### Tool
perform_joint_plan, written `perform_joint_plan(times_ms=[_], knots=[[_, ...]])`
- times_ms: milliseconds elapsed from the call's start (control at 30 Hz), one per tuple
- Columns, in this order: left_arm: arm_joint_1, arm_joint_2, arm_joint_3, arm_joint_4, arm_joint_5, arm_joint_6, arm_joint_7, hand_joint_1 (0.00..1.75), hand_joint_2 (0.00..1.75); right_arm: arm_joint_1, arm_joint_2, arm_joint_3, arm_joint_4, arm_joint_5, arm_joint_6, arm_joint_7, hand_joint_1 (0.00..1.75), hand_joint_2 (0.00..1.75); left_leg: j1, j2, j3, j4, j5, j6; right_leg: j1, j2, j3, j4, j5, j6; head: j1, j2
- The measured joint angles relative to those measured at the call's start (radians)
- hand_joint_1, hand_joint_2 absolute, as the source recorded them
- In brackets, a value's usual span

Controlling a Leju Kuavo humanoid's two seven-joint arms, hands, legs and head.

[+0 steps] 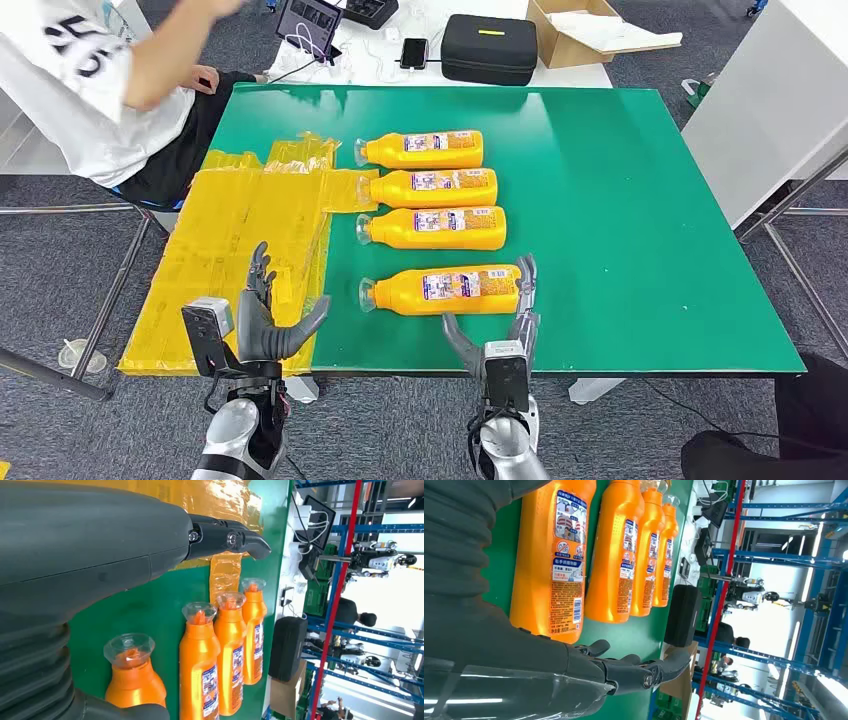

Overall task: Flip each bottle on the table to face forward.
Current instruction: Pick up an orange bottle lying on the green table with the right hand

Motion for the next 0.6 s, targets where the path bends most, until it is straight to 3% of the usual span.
perform_joint_plan(times_ms=[467, 600], knots=[[0.0, 0.0, -0.001, 0.0, -0.016, 0.01, -0.001, 0.0, 1.75, -0.001, 0.0, 0.0, 0.001, 0.023, 0.003, 0.0, 0.0, 1.75, 0.0, 0.0, 0.0, 0.0, 0.0, 0.0, 0.0, 0.0, 0.0, 0.0, 0.0, 0.0, 0.0, 0.0], [0.0, 0.0, 0.0, 0.0, -0.015, 0.008, -0.001, 0.0, 1.75, -0.013, -0.002, -0.004, 0.016, 0.089, 0.052, 0.021, 0.0, 1.75, 0.0, 0.0, 0.0, 0.0, 0.0, 0.0, 0.0, 0.0, 0.0, 0.0, 0.0, 0.0, 0.0, 0.0]])
